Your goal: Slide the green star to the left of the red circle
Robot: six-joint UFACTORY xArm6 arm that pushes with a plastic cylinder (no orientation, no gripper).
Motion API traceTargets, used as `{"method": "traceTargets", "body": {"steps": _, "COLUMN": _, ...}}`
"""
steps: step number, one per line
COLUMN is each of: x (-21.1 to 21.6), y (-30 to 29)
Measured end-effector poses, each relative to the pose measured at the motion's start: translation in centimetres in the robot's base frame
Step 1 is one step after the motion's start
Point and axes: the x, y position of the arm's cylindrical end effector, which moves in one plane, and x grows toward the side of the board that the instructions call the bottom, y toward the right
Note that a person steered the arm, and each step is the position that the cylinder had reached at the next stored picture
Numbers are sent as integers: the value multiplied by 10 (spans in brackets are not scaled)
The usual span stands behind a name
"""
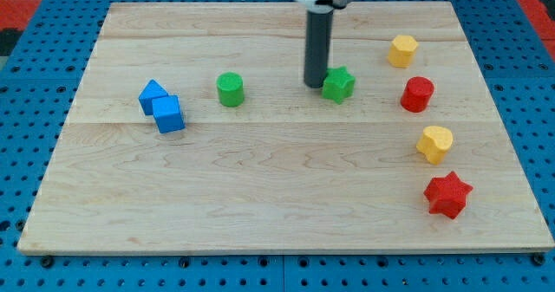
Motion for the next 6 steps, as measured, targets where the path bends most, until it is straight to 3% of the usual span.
{"method": "traceTargets", "body": {"steps": 1, "x": -3, "y": 38}}
{"method": "traceTargets", "body": {"steps": 2, "x": 3, "y": -3}}
{"method": "traceTargets", "body": {"steps": 3, "x": 45, "y": -5}}
{"method": "traceTargets", "body": {"steps": 4, "x": 40, "y": 17}}
{"method": "traceTargets", "body": {"steps": 6, "x": -9, "y": 75}}
